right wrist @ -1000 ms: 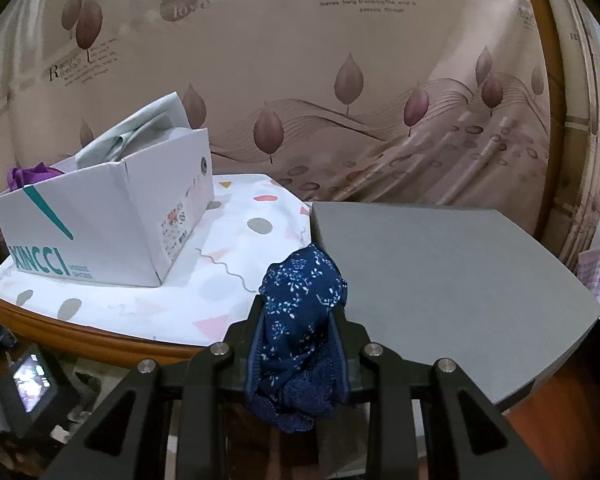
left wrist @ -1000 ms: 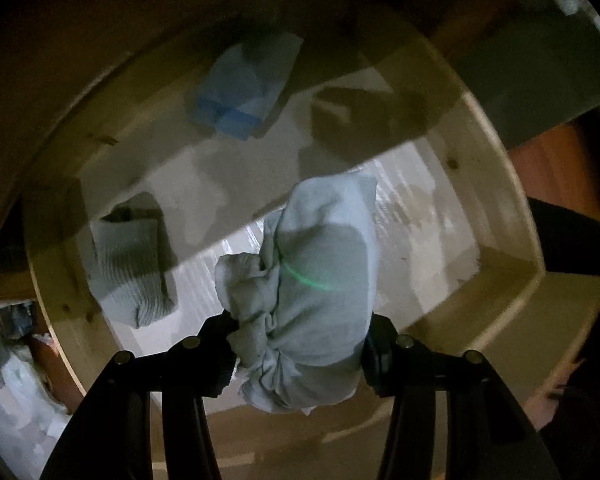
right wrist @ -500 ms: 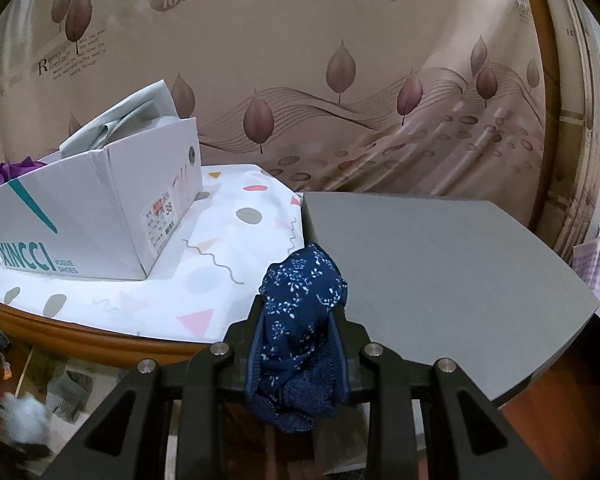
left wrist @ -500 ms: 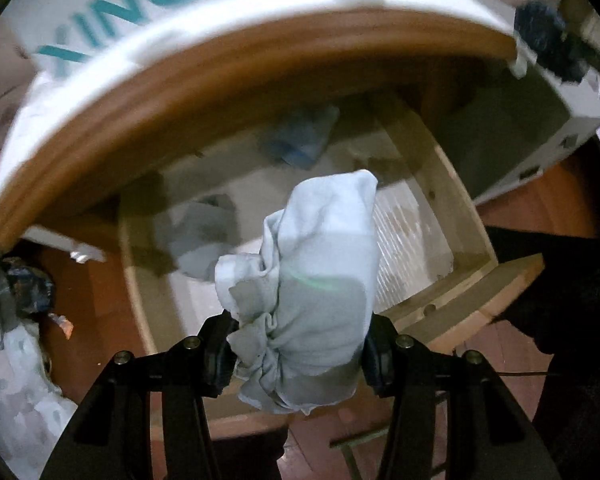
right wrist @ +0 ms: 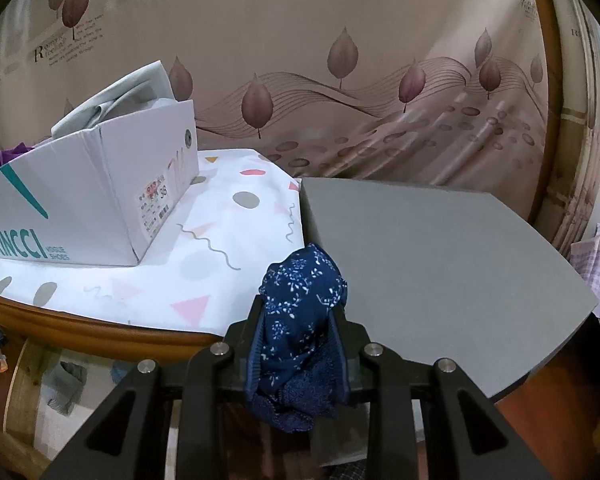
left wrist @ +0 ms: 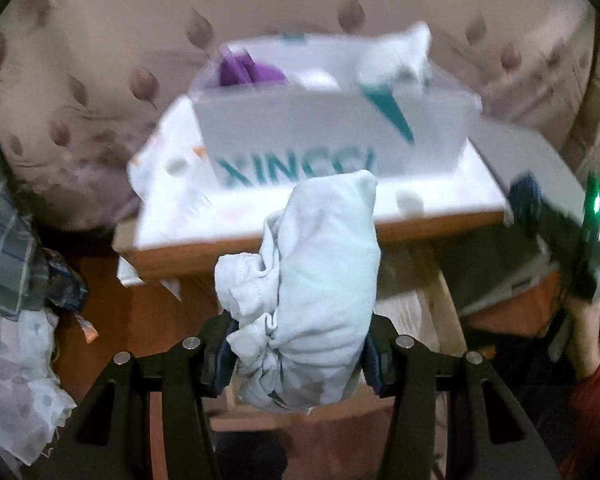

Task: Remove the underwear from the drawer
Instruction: 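Lift the light blue bundle with the left gripper and carry it over the box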

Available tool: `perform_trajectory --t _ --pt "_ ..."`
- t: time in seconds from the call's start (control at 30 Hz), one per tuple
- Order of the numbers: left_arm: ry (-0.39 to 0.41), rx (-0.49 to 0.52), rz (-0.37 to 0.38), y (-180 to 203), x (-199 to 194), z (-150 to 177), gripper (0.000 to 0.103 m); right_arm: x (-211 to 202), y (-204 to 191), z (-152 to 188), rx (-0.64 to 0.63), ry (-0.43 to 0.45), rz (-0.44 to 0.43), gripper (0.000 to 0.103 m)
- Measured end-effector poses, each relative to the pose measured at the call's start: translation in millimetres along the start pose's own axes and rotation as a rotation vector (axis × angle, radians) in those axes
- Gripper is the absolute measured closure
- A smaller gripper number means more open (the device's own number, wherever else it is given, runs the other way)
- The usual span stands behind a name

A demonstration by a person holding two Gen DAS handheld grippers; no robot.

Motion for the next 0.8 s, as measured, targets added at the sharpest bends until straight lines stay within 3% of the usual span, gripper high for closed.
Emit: perform_trajectory --t 0.27,0.47,0.63,0.8 --pt "0.127 -0.036 -0.077 -35 -26 -98 0.056 2 0 3 -0.002 -0.008 0.001 0.074" --pt "0.17 -0.052 -0.082 -40 -15 -162 0.056 3 0 3 -0.003 -0.005 0.004 0.074" --pt "0.128 -0.041 -0.076 -42 29 -187 0.056 4 2 3 0.001 -0.007 0.007 0.074" --pt "0.099 -0.048 -0.086 -47 66 -188 0.055 4 4 1 0.001 0.0 0.02 0.074"
Point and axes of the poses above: each gripper's, at about its wrist camera, not at the fingertips, and x roughly the way its jaws point, y to its right, z to its underside, the point moved 10 cm from there along x, roughly the way its jaws point, and after that the axes turned 15 degrees about y, right-handed, at the moved point
